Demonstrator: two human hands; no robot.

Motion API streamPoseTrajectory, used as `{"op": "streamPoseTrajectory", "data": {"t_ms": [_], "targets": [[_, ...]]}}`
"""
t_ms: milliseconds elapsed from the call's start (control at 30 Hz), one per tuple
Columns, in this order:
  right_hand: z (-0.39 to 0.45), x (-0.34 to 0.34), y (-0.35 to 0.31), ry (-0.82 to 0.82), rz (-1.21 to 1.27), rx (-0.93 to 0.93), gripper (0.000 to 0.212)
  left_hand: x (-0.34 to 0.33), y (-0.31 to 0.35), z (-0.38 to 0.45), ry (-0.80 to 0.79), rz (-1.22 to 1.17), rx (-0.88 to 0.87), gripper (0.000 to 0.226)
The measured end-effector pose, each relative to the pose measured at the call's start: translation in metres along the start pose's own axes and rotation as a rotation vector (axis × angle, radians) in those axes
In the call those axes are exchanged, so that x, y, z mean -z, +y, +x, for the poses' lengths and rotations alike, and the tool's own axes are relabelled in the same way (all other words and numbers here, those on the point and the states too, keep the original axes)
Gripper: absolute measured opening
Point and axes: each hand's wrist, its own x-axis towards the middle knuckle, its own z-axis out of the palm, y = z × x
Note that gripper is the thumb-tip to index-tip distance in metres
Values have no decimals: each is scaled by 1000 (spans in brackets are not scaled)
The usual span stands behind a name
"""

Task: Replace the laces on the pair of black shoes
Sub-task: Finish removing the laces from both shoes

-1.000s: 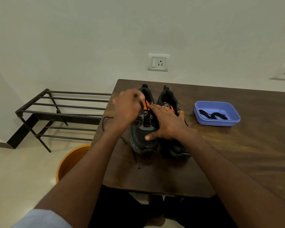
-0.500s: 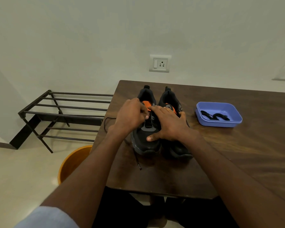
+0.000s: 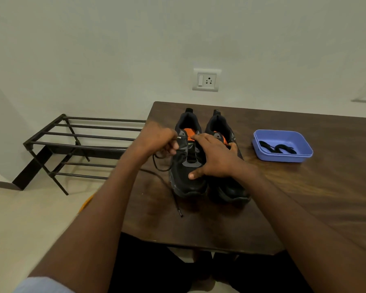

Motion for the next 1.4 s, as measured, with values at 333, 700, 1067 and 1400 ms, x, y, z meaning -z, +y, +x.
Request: {"op": "streamPoseTrajectory", "data": {"t_ms": [333, 700, 1067, 1400], "targets": [[6, -21, -23, 379, -128, 9, 22, -12, -10, 17, -135, 532, -350, 90], [-11, -15, -21, 545, 261, -210, 8, -27, -24, 22, -180, 568, -351, 99], [0, -11, -24, 455, -76, -19, 13, -29, -26, 22, -170, 503, -338, 111], [-9, -12, -29, 486, -189, -30, 33, -27, -31, 27, -183, 409, -320, 102]]}}
